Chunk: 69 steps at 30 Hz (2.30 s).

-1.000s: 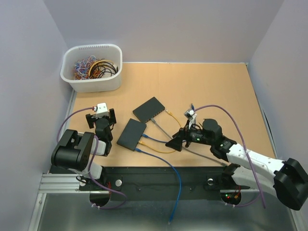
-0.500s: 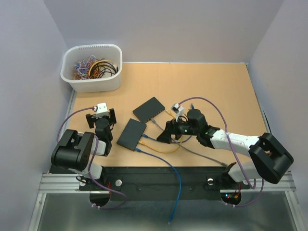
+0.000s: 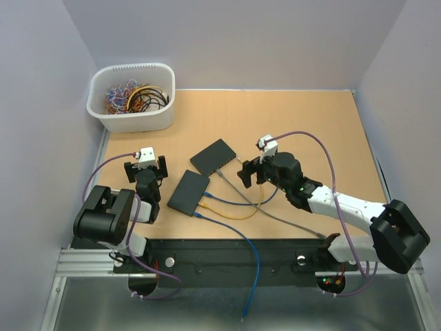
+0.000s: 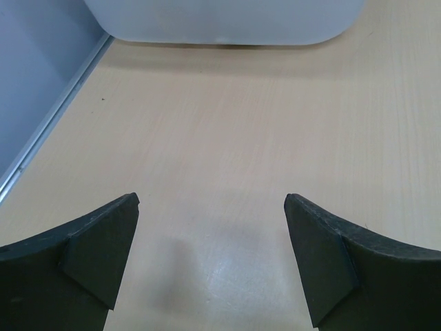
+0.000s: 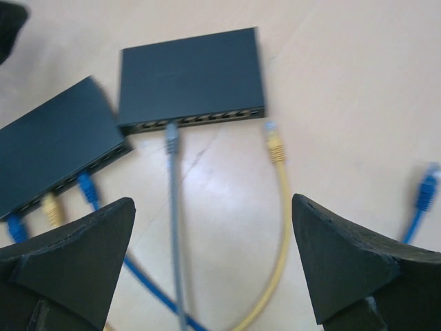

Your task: Insert the plug into the switch port

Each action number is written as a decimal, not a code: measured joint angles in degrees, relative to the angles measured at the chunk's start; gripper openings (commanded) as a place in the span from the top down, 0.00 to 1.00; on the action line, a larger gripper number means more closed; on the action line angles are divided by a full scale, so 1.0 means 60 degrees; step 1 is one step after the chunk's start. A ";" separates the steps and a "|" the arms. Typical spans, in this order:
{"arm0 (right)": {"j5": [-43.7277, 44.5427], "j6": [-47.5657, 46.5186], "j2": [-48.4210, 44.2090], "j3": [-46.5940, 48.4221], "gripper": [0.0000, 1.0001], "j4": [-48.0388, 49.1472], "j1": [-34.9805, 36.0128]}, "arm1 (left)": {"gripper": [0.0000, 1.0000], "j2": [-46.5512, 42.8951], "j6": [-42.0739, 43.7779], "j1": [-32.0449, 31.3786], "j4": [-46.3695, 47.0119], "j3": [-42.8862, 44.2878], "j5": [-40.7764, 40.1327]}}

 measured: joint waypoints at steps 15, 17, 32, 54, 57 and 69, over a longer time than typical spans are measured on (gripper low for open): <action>0.3406 -0.0401 -0.0495 -0.2113 0.00 0.2120 -0.3745 | 0.01 0.0000 -0.0124 0.0182 0.0000 0.0237 0.0091; 0.3690 -0.0342 -0.0211 -0.2353 0.00 0.2455 -0.3978 | 0.01 0.0000 -0.0127 0.0189 0.0000 0.0237 0.0087; 0.2463 -0.0131 0.1949 -0.3370 0.00 0.6608 -0.6368 | 0.01 0.0000 -0.0138 0.0197 0.0000 0.0248 0.0095; 0.0346 -0.0474 0.3151 -0.3716 0.00 0.8593 -0.6546 | 0.01 0.0000 -0.0168 0.0200 0.0000 0.0248 0.0098; 0.0317 -0.0503 0.3151 -0.3716 0.00 0.8630 -0.6546 | 0.01 0.0000 -0.0168 0.0200 -0.0004 0.0248 0.0098; 0.0313 -0.0561 0.3151 -0.3716 0.00 0.8633 -0.6546 | 0.01 0.0000 -0.0168 0.0200 0.0000 0.0248 0.0098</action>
